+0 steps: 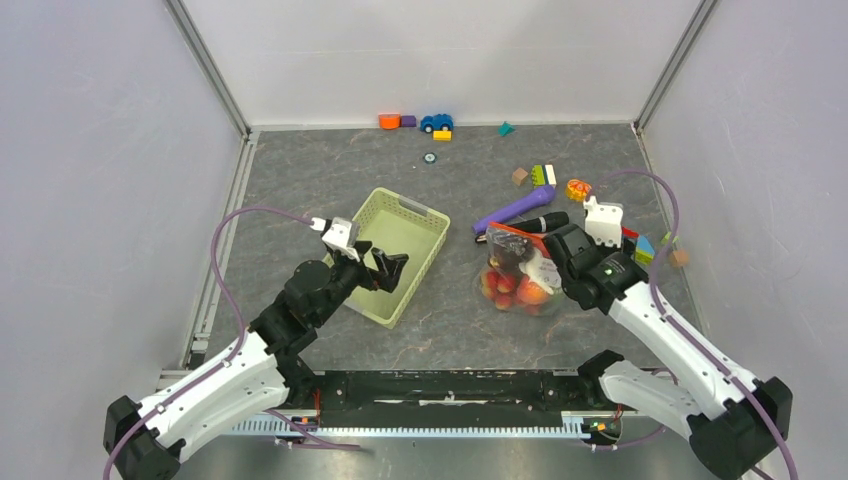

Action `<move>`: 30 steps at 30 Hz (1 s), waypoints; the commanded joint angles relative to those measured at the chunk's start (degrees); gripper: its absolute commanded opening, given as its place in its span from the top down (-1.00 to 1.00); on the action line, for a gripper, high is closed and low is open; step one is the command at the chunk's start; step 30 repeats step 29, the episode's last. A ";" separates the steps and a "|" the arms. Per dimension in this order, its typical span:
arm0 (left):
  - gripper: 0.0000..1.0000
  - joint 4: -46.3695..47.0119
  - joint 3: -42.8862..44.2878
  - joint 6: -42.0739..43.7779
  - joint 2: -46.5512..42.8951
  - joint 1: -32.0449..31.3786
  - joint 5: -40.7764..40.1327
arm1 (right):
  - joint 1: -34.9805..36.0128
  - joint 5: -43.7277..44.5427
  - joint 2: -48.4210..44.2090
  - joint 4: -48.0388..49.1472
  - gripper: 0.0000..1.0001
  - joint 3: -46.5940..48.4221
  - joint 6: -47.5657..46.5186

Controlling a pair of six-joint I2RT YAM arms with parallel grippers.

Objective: Place the food in the zip-top bag and seal the zipper

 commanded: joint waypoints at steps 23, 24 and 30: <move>-0.99 -27.04 13.73 -14.06 -0.84 0.31 -33.54 | -0.13 -3.88 -31.71 30.88 -0.96 -6.96 -17.06; -0.99 -27.20 13.80 -14.19 -0.53 0.26 -33.75 | -0.12 -3.73 -31.38 30.78 -0.96 -7.06 -17.27; -0.99 -26.33 14.03 -13.37 -0.53 0.26 -32.52 | -0.18 -3.20 -28.67 27.75 -0.96 -5.28 -16.65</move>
